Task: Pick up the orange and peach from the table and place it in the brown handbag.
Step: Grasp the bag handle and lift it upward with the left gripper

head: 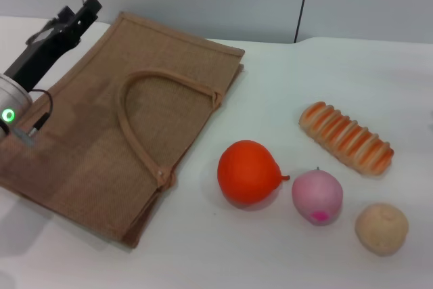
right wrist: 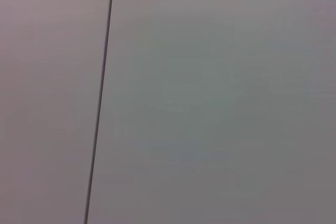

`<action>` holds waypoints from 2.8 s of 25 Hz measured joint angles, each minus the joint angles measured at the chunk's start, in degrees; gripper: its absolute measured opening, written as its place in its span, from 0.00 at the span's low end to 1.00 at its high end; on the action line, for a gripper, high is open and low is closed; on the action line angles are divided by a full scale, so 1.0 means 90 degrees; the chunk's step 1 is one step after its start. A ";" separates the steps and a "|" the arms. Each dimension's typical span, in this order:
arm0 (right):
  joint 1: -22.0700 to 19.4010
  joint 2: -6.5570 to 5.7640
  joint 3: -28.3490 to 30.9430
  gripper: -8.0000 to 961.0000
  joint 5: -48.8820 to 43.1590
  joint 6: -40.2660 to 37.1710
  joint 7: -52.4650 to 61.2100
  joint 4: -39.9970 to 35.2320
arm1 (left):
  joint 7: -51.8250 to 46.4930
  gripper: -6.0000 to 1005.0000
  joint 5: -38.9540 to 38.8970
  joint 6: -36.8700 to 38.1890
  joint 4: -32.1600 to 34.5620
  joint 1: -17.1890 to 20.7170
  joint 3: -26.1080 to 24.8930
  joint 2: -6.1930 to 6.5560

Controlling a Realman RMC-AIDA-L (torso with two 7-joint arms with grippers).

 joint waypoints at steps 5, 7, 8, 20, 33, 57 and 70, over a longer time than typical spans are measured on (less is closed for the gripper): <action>-0.0001 0.0000 0.0000 0.92 0.0000 0.0000 0.0000 0.0001 | -0.2213 0.78 0.1570 0.0429 0.1123 -0.0205 0.0000 0.0004; -0.0001 0.0000 0.0000 0.92 0.0000 0.0000 0.0000 0.0000 | -0.2938 0.78 0.2285 0.0534 0.1535 -0.0330 0.0000 0.0004; -0.0001 0.0000 0.0000 0.92 0.0000 0.0000 0.0000 0.0001 | -0.3309 0.78 0.2666 0.0566 0.1751 -0.0395 0.0000 0.0004; -0.0001 -0.0009 0.0000 0.92 0.0000 -0.0001 0.0000 -0.0009 | -0.6414 0.78 0.7212 0.0563 0.3107 -0.1534 -0.0001 0.0123; -0.0001 -0.0019 0.0000 0.92 0.0082 -0.0011 0.0000 -0.0009 | -0.6694 0.78 0.8509 0.1281 0.2862 -0.2015 0.0213 0.0000; -0.0013 -0.0019 0.0000 0.91 0.0088 -0.0031 0.0000 -0.0009 | -0.6660 0.57 0.8243 0.2441 0.2179 -0.2087 0.1159 -0.0046; -0.0050 -0.0019 0.0000 0.89 0.0089 -0.0044 0.0000 -0.0017 | -0.6406 0.14 0.7804 0.2421 0.2195 -0.1997 0.1160 -0.0052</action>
